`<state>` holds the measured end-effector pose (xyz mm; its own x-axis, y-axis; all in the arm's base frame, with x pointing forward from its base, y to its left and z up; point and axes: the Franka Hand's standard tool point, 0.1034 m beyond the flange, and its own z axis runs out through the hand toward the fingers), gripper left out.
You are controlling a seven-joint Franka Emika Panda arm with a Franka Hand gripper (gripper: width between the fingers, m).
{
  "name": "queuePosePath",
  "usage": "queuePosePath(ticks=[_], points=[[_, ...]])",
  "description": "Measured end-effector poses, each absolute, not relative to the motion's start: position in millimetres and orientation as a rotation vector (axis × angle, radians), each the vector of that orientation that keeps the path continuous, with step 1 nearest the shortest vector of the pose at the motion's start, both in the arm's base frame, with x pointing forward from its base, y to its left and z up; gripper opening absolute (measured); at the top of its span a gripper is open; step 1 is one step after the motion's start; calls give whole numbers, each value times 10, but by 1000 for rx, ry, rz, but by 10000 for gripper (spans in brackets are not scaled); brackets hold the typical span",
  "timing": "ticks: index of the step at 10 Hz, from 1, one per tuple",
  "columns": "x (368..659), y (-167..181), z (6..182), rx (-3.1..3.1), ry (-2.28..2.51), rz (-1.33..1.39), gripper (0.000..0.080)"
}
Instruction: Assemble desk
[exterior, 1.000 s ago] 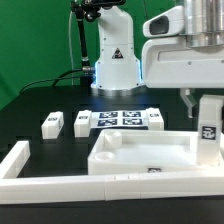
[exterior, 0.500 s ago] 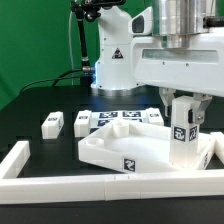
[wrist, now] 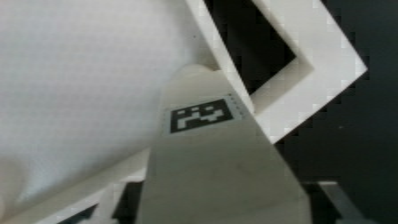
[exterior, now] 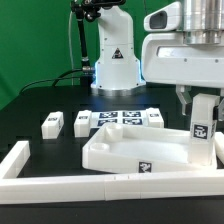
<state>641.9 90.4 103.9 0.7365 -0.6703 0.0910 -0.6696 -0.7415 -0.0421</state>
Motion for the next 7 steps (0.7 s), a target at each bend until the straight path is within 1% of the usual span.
queuePosePath(ticks=[1, 2, 3, 4, 5, 6, 7], points=[[6414, 959, 1060, -2951, 1091, -170, 321], [6413, 940, 1054, -2960, 1078, -172, 321], [6413, 940, 1052, -2959, 1079, -171, 395], [6413, 945, 1052, -2959, 1078, -171, 570], [6413, 945, 1053, -2959, 1078, -171, 570], [6413, 945, 1053, -2959, 1078, -171, 625], [6413, 946, 1053, -2959, 1078, -171, 644]])
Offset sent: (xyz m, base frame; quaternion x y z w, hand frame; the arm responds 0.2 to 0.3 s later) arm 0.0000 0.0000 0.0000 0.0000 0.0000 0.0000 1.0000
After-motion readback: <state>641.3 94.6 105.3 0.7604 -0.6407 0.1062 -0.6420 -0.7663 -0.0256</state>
